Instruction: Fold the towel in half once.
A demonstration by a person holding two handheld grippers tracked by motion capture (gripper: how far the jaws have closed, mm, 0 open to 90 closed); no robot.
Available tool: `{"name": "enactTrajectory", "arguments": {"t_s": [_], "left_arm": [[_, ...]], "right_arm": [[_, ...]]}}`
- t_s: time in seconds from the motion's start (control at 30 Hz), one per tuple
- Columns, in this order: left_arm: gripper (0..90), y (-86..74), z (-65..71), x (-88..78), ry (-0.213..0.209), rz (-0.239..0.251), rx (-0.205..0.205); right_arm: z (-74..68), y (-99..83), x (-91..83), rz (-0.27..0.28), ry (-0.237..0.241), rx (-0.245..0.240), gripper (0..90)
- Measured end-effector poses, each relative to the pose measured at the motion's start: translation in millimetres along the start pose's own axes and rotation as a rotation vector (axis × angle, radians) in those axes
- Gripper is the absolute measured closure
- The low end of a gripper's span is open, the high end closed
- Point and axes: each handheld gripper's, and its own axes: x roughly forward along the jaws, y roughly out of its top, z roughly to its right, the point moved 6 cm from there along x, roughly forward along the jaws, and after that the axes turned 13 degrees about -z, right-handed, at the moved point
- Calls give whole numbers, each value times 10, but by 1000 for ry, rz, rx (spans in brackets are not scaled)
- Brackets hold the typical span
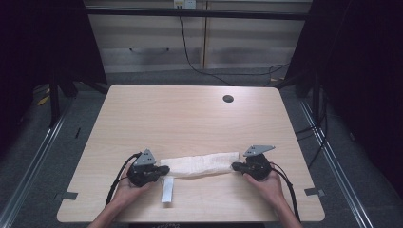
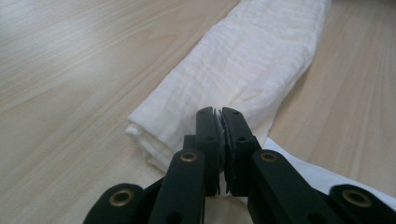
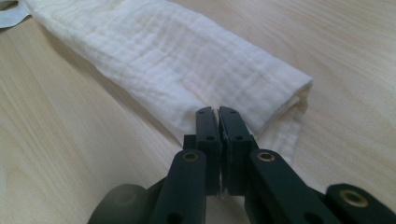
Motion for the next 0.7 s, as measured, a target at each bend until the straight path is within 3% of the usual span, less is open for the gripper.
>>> {"name": "enactTrajectory", "arguments": {"t_s": [0.4,0.53,0.7], "left_arm": [[862,123,-270,87,9,28,-86],[861,157,-331,110,-6,41,-142],[851,159,-309,99,6,35,-134]], "right_arm": [[43,67,63,30,23,19,878],[36,89,78,35,14,18,875],[15,84,75,37,-10,15,847]]}}
